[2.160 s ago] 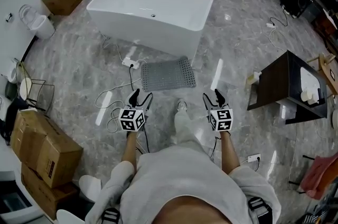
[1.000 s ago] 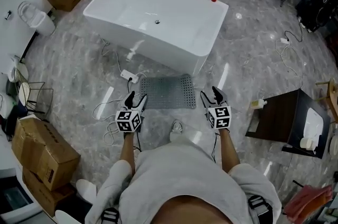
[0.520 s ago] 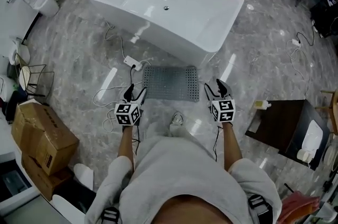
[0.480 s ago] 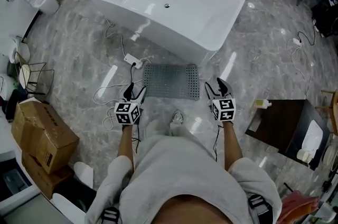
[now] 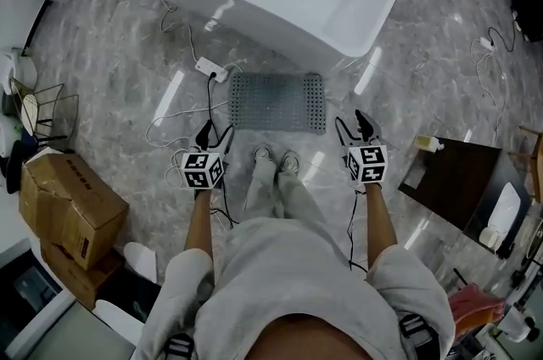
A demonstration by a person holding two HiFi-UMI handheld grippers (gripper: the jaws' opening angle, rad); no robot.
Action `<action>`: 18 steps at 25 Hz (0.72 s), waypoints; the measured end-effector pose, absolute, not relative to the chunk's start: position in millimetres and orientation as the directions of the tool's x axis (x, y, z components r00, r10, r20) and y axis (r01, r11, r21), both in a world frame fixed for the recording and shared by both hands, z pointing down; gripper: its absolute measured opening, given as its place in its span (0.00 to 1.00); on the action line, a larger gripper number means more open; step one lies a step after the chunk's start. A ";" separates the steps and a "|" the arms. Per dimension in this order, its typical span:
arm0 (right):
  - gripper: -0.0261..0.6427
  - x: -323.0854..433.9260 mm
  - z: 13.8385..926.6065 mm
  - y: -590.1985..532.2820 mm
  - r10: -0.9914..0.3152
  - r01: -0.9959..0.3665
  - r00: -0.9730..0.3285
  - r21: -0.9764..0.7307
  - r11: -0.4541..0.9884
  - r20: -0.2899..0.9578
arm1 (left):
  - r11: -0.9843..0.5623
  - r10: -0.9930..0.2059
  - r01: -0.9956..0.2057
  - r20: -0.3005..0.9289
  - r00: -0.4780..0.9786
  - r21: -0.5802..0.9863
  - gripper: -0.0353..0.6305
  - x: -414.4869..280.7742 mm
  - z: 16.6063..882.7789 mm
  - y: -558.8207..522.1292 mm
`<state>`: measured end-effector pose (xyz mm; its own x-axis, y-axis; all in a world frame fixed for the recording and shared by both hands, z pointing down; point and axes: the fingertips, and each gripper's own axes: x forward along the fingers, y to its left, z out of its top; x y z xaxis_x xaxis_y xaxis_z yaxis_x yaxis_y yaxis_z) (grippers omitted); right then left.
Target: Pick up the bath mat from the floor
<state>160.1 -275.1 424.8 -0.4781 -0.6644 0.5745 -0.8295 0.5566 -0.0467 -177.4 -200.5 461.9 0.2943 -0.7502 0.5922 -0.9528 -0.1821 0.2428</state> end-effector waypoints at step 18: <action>0.42 147.3 549.0 -290.3 -0.575 -0.827 -0.463 -0.095 0.554 0.674 | -0.176 -0.669 -0.949 0.676 0.310 0.261 0.46 -202.7 575.0 -214.9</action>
<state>147.3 -290.3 549.0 -0.4633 -0.5754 0.6740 -0.8268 0.5544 -0.0950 -202.7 -214.9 575.0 0.3096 -0.6689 0.6758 -0.9493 -0.1761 0.2605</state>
